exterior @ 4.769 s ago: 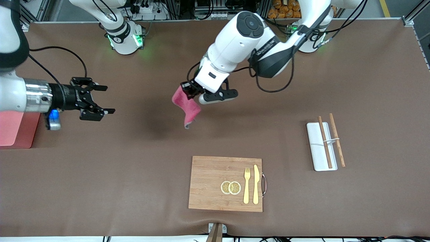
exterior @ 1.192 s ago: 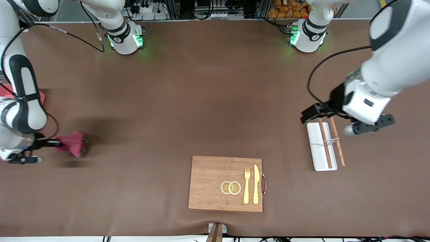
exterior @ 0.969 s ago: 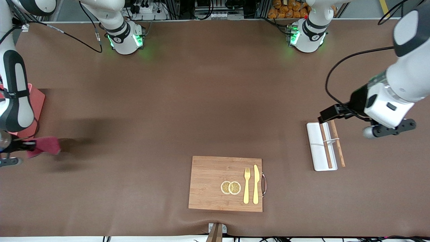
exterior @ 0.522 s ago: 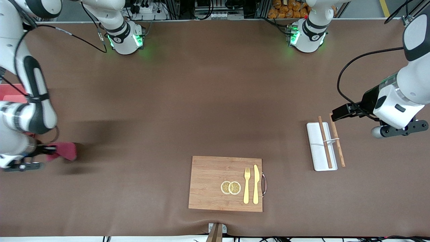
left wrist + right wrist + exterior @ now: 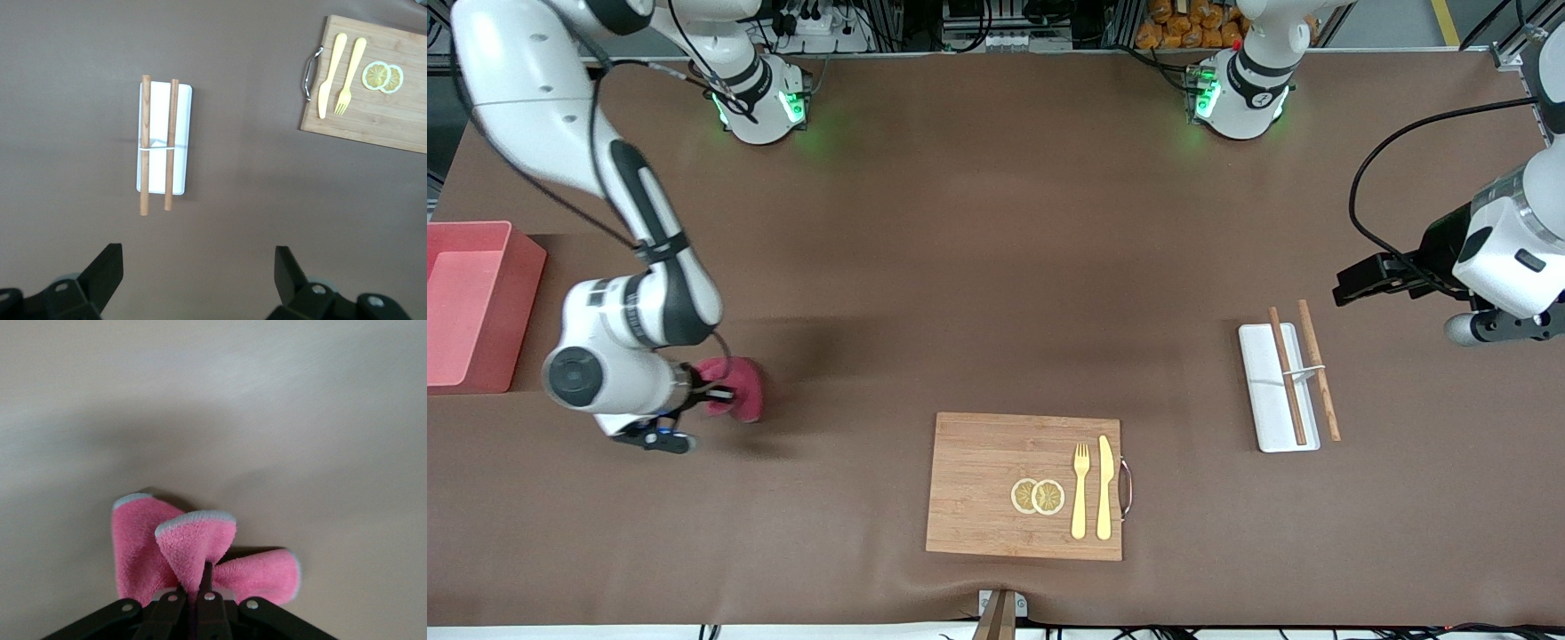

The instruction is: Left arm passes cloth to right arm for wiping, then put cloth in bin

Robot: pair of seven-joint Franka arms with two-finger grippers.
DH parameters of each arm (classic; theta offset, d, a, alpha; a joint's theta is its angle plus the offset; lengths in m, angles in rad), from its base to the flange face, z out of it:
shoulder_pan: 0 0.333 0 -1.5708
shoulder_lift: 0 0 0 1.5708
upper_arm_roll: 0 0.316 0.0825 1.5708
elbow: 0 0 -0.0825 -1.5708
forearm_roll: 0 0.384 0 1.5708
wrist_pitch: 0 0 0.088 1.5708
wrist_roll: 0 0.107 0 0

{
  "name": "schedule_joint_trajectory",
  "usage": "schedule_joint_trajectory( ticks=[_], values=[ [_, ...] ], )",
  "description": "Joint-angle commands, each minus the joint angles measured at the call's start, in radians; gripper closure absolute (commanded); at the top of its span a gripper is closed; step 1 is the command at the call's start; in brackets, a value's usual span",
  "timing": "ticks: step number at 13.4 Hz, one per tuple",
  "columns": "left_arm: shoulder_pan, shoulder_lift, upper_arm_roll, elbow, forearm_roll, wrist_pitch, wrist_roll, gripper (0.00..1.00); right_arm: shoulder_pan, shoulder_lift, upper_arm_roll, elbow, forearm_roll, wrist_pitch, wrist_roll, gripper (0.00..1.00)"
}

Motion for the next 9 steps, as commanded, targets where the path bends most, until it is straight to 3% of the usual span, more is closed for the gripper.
schedule_joint_trajectory(
  ticks=[1,5,7,9],
  values=[
    [-0.095,-0.067,0.141,-0.037,0.017,-0.009,0.084,0.0,0.082,-0.042,0.058,-0.027,0.097,-0.027,0.239,1.0],
    [-0.213,-0.18,0.305,-0.161,0.004,0.023,0.146,0.0,0.173,-0.066,0.153,-0.023,0.166,-0.007,0.496,1.0],
    [-0.242,-0.225,0.339,-0.232,0.004,0.076,0.178,0.0,0.159,-0.071,0.156,-0.018,0.168,-0.009,0.472,1.0],
    [-0.236,-0.226,0.341,-0.229,0.004,0.074,0.199,0.0,0.101,-0.102,0.147,-0.018,0.163,-0.045,0.359,1.0]
  ],
)
